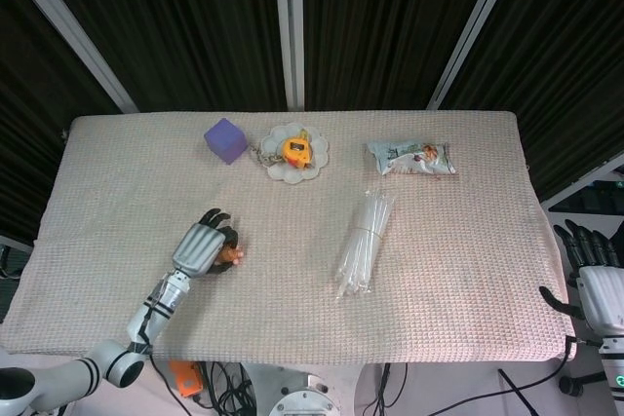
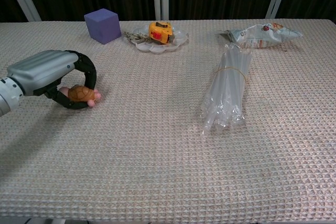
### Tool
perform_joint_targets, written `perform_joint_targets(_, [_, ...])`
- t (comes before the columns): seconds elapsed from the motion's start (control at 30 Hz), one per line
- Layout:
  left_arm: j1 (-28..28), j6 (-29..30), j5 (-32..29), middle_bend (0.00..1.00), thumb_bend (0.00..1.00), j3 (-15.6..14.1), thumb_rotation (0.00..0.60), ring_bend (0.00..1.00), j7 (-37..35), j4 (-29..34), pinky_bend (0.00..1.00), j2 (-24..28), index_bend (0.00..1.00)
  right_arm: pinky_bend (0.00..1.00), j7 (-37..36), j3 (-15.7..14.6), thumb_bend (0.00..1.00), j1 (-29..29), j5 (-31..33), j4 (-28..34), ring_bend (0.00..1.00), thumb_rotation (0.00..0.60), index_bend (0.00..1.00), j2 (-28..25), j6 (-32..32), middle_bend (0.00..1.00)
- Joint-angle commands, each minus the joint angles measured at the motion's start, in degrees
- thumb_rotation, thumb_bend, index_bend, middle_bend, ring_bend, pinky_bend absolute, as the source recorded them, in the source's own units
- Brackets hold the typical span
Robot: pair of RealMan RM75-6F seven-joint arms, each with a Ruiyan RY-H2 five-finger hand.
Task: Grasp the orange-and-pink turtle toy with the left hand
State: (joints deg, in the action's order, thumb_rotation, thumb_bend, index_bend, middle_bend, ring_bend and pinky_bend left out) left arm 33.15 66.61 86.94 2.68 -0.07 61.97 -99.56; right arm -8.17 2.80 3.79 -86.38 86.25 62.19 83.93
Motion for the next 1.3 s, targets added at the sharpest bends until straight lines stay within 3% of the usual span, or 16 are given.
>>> perform_joint_targets(0.03, [-0.2,1.6,1.1,0.74,0.34,0.1,0.6,0.39,-0.2,-1.6,0.25,-0.9,0.81,0.0,-0.1,0.0,0.14,0.0,-0.1,-0.1,0.0,0.6,0.0,0.1,0.0,0.0])
perform_joint_targets(0.27, [-0.3,1.9,1.2,0.79,0.34,0.1,0.6,0.44,-0.2,-1.4,0.27,-0.8,0.85,0.0,0.1,-0.1,0.14,0.0,-0.5,0.2,0.0,0.6,0.0,0.1,0.2,0.0])
perform_joint_targets(0.4, [-0.4,0.5,0.3,0.75,0.32,-0.1,0.6,0.4,-0.7,0.0,0.25,0.3,0.81,0.0,0.2,-0.1,0.14,0.0,-0.5,0.4,0.0,0.6,0.0,0.0,0.3,0.0])
perform_joint_targets(0.47, [-0.1,-1.4,0.1,0.58,0.26,-0.7,0.6,0.27,-1.1,1.8,0.2,2.1,0.6,0.0,0.2,-0.1,0.14,-0.1,-0.5,0.5,0.0,0.6,0.0,-0.2,0.3,0.0])
perform_joint_targets(0.53, [0.0,-1.9,0.2,0.32,0.19,-1.0,0.6,0.12,-1.4,3.0,0.14,3.4,0.32,0.0,0.2,0.0,0.14,-0.1,-0.5,0.7,0.0,0.6,0.0,-0.2,0.5,0.0])
perform_joint_targets(0.63, [-0.5,-0.5,0.5,0.1,0.15,-0.7,0.6,0.01,-1.5,4.5,0.1,4.7,0.13,0.0,0.2,0.0,0.14,-0.2,-0.6,0.9,0.0,0.6,0.0,-0.4,0.7,0.0])
perform_joint_targets(0.8, [-2.5,2.8,0.4,0.04,0.13,-0.7,0.6,0.0,0.9,7.9,0.06,8.1,0.1,0.0,0.1,0.1,0.14,-0.3,-0.7,1.3,0.0,0.6,0.0,-0.8,1.2,0.0])
perform_joint_targets(1.03, [-10.9,11.8,-2.4,0.06,0.13,-2.3,0.6,0.0,9.4,19.9,0.04,17.1,0.1,0.0,-0.5,0.0,0.14,-0.4,-1.1,1.6,0.0,0.6,0.0,-0.7,1.4,0.0])
perform_joint_targets(1.3, [-20.8,17.7,-7.8,0.06,0.13,-4.7,0.6,0.0,5.7,23.7,0.02,25.9,0.11,0.0,0.3,-0.4,0.13,0.1,-2.0,1.5,0.0,0.6,0.0,0.5,0.9,0.0])
